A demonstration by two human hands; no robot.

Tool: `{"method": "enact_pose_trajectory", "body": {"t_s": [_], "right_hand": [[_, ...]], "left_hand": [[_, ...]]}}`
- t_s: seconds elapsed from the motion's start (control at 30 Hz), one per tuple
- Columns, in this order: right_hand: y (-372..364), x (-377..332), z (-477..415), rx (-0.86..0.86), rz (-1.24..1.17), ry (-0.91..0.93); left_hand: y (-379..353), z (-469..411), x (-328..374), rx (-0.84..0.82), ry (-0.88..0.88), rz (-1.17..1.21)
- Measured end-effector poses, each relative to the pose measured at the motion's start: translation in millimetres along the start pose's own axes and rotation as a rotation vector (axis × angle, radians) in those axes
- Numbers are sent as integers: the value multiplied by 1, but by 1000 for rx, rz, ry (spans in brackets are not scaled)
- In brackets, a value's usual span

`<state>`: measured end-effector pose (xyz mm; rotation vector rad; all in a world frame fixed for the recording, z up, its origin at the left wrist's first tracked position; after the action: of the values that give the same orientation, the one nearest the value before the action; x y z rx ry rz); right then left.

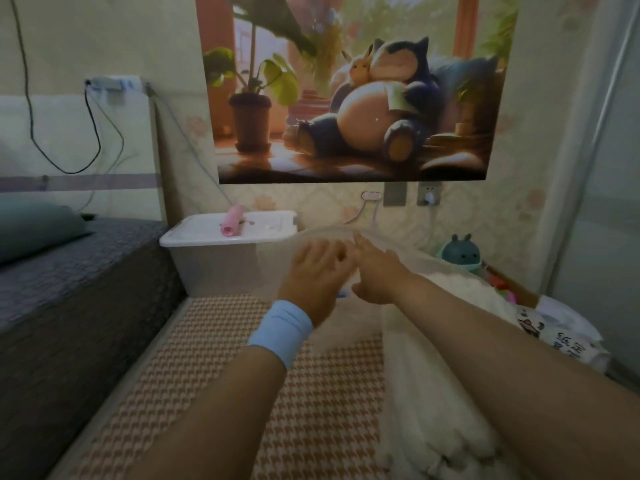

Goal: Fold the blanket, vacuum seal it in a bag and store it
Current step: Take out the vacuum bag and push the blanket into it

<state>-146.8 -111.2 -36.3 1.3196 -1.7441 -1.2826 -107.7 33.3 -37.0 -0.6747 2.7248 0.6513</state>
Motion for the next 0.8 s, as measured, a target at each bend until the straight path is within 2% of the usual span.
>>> {"method": "enact_pose_trajectory", "body": {"t_s": [0.03,0.07,0.13,0.17,0.3,0.4,0.5,0.67,0.8], "right_hand": [[-9,0,-8,-31,43,25],[-15,0,-14,-45,65,35],[-27,3,-26,-41,66,7],[-32,6,-30,-44,70,-9],[-55,14,-36,-96,80,-3],[-77,18,-33,-127,87,39],[-92,20,-28,-183,76,64],[-97,14,-18,-316,154,117],[-77,-5,-5,-253,125,32]], "left_hand": [[-11,9,9,-112,-56,77],[-25,19,13,-290,-39,161],[-57,46,11,-770,128,208],[-69,58,9,-933,169,173],[-106,87,6,-1230,181,63],[-123,99,5,-1282,183,65],[-121,90,-5,-1203,250,88],[-86,71,-53,-975,468,139],[-34,80,-99,-923,691,145]]}}
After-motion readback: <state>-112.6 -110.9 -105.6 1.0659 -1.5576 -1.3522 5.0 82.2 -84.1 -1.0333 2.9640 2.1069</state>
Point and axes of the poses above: each hand's wrist, its own z-axis away from the middle knuckle, its own y-axis out of the back of the hand, x = y × z, the point moved 3 cm from there along -z, towards the middle knuckle, and after that the axes turned 9 degrees about x, right-handed, at the moved point
